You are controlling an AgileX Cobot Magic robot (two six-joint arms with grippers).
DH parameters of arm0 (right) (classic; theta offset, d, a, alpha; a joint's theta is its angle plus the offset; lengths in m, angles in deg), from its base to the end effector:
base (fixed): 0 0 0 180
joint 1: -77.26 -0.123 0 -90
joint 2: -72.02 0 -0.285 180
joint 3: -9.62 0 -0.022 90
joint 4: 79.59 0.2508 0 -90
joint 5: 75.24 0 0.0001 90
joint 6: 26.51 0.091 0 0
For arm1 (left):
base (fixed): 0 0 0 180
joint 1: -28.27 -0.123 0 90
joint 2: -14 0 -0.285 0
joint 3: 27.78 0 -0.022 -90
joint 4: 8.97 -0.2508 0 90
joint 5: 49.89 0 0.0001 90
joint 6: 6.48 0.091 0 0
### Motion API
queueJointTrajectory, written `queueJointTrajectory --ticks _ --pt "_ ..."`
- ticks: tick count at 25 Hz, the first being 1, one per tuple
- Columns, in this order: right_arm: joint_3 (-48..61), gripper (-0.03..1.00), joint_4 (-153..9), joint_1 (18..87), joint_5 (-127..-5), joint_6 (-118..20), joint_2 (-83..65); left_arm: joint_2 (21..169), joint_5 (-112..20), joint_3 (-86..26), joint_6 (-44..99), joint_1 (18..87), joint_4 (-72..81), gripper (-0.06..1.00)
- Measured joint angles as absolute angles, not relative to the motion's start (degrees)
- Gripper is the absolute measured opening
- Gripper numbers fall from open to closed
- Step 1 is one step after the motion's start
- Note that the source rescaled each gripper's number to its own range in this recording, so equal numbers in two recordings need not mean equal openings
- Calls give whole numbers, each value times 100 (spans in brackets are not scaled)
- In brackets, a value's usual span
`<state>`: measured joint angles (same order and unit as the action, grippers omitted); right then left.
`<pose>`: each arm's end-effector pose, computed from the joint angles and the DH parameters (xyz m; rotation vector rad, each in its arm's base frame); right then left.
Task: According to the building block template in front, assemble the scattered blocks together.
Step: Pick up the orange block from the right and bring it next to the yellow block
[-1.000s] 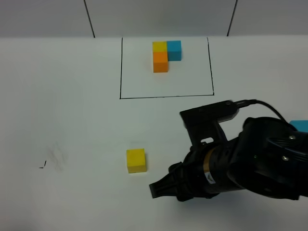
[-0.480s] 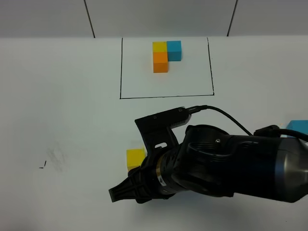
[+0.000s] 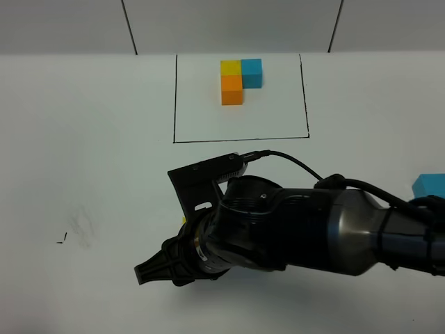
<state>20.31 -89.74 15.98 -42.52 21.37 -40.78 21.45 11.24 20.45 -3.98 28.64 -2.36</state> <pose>0.1848 0.3192 0.1830 -0.5009 2.7302 0.3732 -0.0070 -0.0091 0.2788 0.0575 2.0344 -0.1145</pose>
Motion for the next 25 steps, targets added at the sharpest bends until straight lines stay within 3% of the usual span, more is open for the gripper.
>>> queueJointTrajectory --ticks 25 --pt "1567 53 -9153 1598 -4090 2822 -4776 2145 1124 2045 -398 2864 -236 1"
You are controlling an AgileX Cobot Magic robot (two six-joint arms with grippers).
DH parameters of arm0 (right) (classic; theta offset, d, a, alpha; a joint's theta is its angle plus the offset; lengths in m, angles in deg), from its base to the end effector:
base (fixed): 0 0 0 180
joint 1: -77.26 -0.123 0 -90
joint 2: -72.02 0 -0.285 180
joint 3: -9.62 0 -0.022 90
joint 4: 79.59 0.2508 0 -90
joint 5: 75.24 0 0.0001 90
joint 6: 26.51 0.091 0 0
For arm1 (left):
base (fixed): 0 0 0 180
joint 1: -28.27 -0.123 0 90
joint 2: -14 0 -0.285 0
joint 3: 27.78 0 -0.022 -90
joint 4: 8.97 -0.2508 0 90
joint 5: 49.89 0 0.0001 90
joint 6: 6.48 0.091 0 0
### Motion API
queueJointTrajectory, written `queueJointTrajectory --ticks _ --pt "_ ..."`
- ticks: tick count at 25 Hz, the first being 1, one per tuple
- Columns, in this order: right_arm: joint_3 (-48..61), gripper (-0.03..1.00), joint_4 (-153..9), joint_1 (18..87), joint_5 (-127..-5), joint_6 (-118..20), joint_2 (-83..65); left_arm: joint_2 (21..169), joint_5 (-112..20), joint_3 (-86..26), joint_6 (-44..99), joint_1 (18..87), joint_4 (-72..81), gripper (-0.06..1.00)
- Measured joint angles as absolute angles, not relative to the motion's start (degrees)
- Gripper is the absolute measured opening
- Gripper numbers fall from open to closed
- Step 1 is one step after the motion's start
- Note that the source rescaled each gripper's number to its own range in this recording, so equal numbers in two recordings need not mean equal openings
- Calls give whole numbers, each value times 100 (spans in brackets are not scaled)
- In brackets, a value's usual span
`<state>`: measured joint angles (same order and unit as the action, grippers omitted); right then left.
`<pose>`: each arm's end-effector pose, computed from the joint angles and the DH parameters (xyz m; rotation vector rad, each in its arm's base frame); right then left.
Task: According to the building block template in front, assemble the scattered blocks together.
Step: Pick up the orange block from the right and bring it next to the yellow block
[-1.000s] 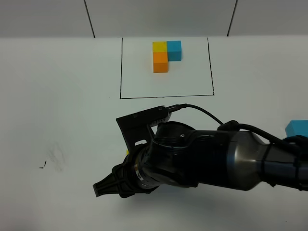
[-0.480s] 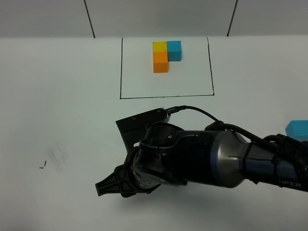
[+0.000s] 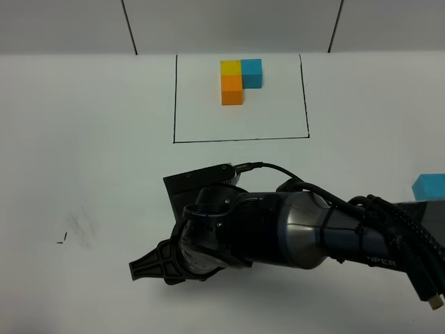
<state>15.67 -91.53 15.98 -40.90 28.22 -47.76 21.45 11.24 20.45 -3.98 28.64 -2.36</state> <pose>0.1963 0.3362 0.1566 -0.3740 2.7943 0.3064 -0.0070 -0.0091 0.2788 0.0575 2.0344 -0.1145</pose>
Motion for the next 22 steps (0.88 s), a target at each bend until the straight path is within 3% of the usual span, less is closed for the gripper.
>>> queueJointTrajectory --ticks 22 --pt "1318 53 -9643 1598 -3661 3514 -4798 2145 1124 2045 -398 2864 -236 1"
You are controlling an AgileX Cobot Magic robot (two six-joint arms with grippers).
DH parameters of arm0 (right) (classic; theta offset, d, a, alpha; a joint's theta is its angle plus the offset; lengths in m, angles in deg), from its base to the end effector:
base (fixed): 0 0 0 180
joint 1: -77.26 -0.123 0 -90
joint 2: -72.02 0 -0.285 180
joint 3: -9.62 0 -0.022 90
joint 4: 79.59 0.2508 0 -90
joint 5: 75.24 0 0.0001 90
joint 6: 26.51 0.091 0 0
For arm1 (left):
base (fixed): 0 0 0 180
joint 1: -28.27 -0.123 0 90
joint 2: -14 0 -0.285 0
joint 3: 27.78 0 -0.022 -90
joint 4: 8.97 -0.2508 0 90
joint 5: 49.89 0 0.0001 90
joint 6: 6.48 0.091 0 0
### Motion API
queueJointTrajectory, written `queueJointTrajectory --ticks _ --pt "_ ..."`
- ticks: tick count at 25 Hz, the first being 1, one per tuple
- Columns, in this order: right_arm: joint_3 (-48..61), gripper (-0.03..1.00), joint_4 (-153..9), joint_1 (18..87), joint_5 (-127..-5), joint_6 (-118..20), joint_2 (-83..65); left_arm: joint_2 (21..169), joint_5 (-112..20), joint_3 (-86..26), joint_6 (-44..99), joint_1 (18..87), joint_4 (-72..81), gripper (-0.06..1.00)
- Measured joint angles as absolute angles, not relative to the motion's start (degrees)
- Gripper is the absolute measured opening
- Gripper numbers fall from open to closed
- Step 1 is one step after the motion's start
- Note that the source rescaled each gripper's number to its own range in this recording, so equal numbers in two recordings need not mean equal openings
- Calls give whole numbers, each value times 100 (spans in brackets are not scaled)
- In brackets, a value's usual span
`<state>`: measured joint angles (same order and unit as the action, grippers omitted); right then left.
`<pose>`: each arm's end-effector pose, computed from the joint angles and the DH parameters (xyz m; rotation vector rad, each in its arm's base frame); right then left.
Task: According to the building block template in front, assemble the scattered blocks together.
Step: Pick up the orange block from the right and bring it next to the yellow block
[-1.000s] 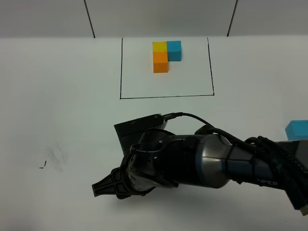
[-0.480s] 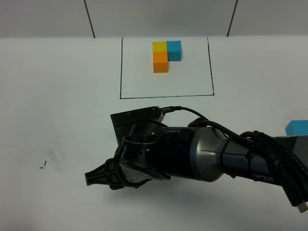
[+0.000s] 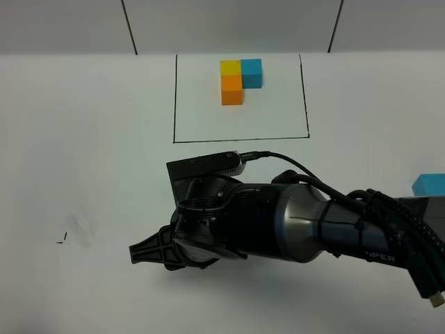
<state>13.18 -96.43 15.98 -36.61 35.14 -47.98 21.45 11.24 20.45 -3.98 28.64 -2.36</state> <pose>0.2032 0.3365 0.1649 -0.2722 2.7807 0.2359 -0.0070 -0.0091 0.2788 0.0575 2.0344 -0.1145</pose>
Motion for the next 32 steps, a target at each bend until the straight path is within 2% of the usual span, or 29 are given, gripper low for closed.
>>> queueJointTrajectory --ticks 9,32 --pt "1311 53 -9345 1598 -3458 3599 -4951 2145 1124 2045 -398 2864 -236 1" --pt "1311 53 -9159 1598 -3952 3601 -5180 2145 1124 2045 -398 2864 -236 1"
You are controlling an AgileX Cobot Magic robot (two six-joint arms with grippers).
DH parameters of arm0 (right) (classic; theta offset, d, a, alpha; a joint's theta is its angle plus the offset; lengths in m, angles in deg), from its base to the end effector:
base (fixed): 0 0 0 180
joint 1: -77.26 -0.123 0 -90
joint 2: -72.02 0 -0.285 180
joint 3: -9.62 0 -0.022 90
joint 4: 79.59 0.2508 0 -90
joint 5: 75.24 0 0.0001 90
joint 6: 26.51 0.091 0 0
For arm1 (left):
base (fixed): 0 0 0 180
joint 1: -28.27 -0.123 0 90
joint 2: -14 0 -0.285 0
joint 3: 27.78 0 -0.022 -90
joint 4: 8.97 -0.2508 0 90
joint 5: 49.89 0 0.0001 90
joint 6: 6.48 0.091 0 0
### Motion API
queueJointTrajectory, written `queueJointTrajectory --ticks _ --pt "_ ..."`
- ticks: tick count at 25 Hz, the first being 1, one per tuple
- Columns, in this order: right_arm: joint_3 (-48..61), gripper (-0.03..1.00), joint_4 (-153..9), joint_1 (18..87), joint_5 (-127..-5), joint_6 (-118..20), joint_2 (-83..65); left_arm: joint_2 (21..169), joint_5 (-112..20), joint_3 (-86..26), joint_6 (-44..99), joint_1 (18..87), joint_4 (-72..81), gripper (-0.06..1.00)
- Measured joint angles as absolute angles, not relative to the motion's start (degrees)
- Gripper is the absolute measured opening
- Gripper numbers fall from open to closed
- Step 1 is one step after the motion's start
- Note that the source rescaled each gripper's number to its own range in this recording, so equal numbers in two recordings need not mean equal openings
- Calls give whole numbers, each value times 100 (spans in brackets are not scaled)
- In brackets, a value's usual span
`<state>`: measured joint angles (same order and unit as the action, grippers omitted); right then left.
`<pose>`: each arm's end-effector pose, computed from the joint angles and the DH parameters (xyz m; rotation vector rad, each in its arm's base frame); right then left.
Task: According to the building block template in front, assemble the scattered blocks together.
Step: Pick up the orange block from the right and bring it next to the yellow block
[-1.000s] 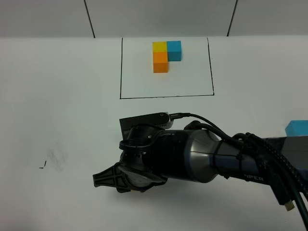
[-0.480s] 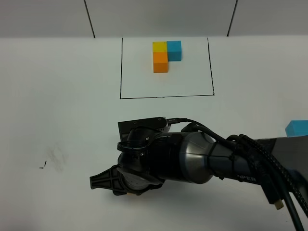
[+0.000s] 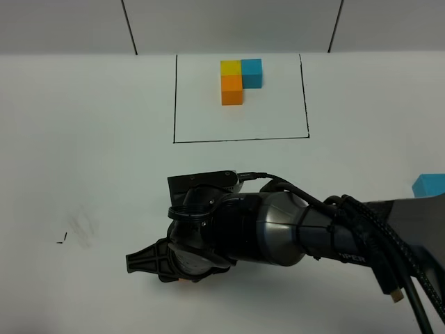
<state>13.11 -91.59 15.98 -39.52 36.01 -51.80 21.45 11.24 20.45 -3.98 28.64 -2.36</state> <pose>0.2012 0.3443 0.1391 -0.1864 2.8546 0.2758 -0.0070 -0.0091 0.2788 0.0575 2.0344 -0.1145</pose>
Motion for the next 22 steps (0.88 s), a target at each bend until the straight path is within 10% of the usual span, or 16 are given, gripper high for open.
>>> queueJointTrajectory --ticks 22 --pt "854 53 -9190 1707 -3797 3636 -5699 2145 1124 2045 -398 2864 -236 1"
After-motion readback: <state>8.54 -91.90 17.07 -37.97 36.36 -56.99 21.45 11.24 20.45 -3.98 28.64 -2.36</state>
